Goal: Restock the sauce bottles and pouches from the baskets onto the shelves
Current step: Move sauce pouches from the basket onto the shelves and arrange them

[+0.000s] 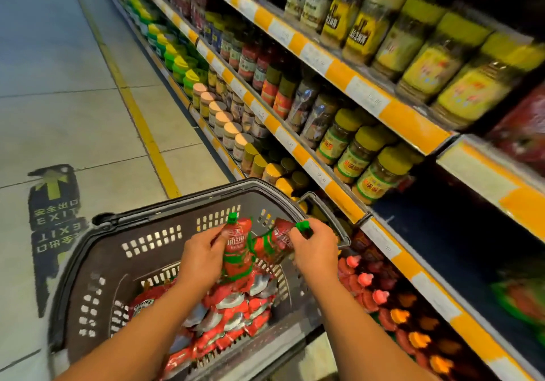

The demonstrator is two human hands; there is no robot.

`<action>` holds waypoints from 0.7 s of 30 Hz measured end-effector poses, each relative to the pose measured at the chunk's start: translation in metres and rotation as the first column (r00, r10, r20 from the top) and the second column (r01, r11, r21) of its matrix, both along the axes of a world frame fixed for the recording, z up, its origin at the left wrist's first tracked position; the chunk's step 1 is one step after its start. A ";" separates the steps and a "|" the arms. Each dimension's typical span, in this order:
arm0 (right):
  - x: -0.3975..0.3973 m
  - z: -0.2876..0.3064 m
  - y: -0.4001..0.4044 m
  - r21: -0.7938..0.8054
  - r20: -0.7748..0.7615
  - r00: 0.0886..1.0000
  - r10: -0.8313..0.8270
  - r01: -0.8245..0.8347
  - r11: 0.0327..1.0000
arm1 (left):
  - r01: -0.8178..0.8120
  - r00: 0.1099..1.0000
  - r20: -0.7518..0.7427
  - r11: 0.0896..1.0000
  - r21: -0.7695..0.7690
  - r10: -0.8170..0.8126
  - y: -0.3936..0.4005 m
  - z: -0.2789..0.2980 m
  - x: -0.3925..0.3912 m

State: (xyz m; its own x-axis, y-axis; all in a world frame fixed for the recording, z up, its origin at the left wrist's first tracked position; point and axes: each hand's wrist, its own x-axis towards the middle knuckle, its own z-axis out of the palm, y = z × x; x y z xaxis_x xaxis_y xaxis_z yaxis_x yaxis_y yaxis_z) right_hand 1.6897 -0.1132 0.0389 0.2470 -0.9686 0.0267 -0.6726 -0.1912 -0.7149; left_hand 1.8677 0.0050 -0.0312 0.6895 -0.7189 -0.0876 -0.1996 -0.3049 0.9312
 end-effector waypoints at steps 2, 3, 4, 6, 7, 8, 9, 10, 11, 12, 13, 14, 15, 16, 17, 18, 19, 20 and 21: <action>-0.010 0.015 0.002 -0.023 0.052 0.998 -0.019 0.020 1.000 | 0.021 1.000 -0.001 0.999 -0.045 -0.021 0.001 0.019 -0.004; -0.015 0.023 0.003 -0.035 0.077 0.997 -0.025 0.028 0.999 | 0.035 0.999 0.005 0.997 -0.065 -0.035 0.001 0.029 -0.007; -0.021 0.031 0.004 -0.042 0.101 0.994 -0.035 0.039 0.998 | 0.049 0.999 0.014 0.996 -0.077 -0.048 0.000 0.040 -0.009; -0.035 0.048 0.005 -0.061 0.146 0.987 -0.063 0.073 0.995 | 0.075 0.997 0.040 0.992 -0.099 -0.071 -0.004 0.061 -0.015; -0.044 0.057 0.006 -0.080 0.174 0.982 -0.078 0.093 0.993 | 0.083 0.995 0.059 0.990 -0.115 -0.076 -0.006 0.070 -0.020; -0.054 0.066 0.007 -0.106 0.207 0.974 -0.087 0.111 0.988 | 0.092 0.994 0.073 0.987 -0.131 -0.083 -0.009 0.080 -0.026; -0.066 0.076 0.008 -0.141 0.240 0.966 -0.093 0.130 0.981 | 0.105 0.992 0.079 0.983 -0.150 -0.094 -0.013 0.089 -0.032; -0.079 0.085 0.010 -0.181 0.267 0.959 -0.094 0.146 0.973 | 0.119 0.991 0.077 0.978 -0.170 -0.108 -0.016 0.099 -0.040; -0.095 0.094 0.012 -0.216 0.291 0.952 -0.098 0.165 0.962 | 0.140 0.988 0.084 0.972 -0.186 -0.126 -0.020 0.108 -0.049; -0.115 0.104 0.015 -0.244 0.316 0.943 -0.107 0.190 0.951 | 0.173 0.983 0.101 0.963 -0.205 -0.155 -0.025 0.119 -0.061; -0.131 0.111 0.017 -0.263 0.338 0.935 -0.113 0.208 0.942 | 0.203 0.977 0.114 0.953 -0.225 -0.182 -0.029 0.127 -0.070; -0.150 0.118 0.019 -0.277 0.359 0.924 -0.129 0.238 0.931 | 0.244 0.968 0.125 0.937 -0.248 -0.218 -0.033 0.136 -0.082; -0.170 0.124 0.022 -0.286 0.379 0.912 -0.156 0.275 0.918 | 0.286 0.957 0.128 0.921 -0.264 -0.260 -0.037 0.145 -0.096; -0.190 0.129 0.024 -0.289 0.400 0.897 -0.188 0.318 0.903 | 0.326 0.945 0.128 0.905 -0.273 -0.302 -0.040 0.154 -0.109; -0.210 0.131 0.026 -0.288 0.422 0.879 -0.223 0.363 0.886 | 0.367 0.930 0.123 0.887 -0.279 -0.346 -0.044 0.161 -0.123; -0.230 0.133 0.029 -0.278 0.445 0.858 -0.257 0.405 0.871 | 0.407 0.913 0.114 0.868 -0.285 -0.391 -0.048 0.168 -0.137; -0.250 0.133 0.032 -0.263 0.466 0.835 -0.291 0.445 0.856 | 0.441 0.897 0.102 0.852 -0.283 -0.430 -0.052 0.173 -0.151; -0.269 0.133 0.036 -0.246 0.485 0.812 -0.324 0.483 0.840 | 0.469 0.882 0.092 0.839 -0.275 -0.463 -0.057 0.177 -0.165; -0.289 0.133 0.039 -0.235 0.501 0.789 -0.355 0.519 0.822 | 0.494 0.867 0.086 0.828 -0.265 -0.490 -0.062 0.180 -0.180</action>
